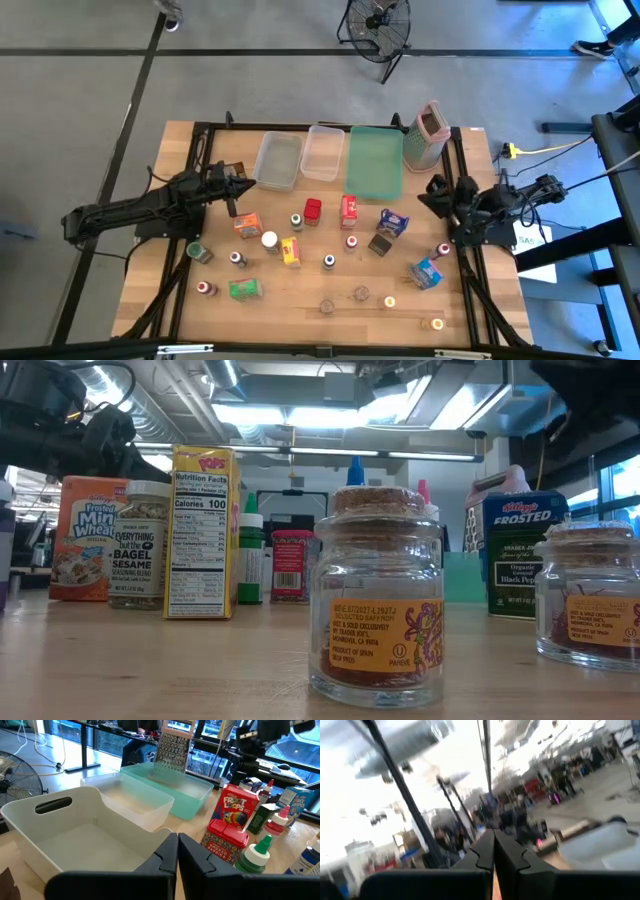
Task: Pick & Place Kitchen Items
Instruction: Put the green food coloring bottle into the transparent bin
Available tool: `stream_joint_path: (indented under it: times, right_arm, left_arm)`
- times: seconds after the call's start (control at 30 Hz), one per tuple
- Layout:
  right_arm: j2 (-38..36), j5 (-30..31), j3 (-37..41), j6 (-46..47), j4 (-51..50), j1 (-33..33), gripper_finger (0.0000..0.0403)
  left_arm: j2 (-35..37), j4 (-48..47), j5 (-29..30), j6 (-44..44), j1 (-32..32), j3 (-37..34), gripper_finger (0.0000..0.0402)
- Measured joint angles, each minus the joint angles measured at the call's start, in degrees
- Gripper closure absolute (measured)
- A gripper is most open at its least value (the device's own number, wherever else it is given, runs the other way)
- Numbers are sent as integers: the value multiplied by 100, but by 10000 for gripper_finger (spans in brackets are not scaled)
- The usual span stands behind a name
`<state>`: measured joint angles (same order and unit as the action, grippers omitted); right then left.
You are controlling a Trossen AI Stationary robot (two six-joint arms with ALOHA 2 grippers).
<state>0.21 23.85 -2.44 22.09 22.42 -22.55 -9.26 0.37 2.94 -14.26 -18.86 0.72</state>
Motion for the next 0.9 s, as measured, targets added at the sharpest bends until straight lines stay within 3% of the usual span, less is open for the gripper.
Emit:
stream_joint_path:
  times: [0.1,0.23,0.6,0.77,0.9]
  right_arm:
    - [1,-34,0,-1,910,0,394]
    - [66,-612,-101,-328,1667,0,394]
    - [1013,-819,-1601,-1248,1279,0,394]
    - [1600,-824,-2124,-1360,1089,0,394]
    - [2100,-809,-2391,-1360,1075,0,394]
  left_arm:
    - [0,5,0,0,-1,-1,396]
    - [0,278,103,-117,-1,-12,396]
    - [0,1316,-127,-1210,-1,-12,396]
    - [2,2023,-343,-2329,-1,-3,396]
    - [2,2554,-634,-2598,1,29,394]
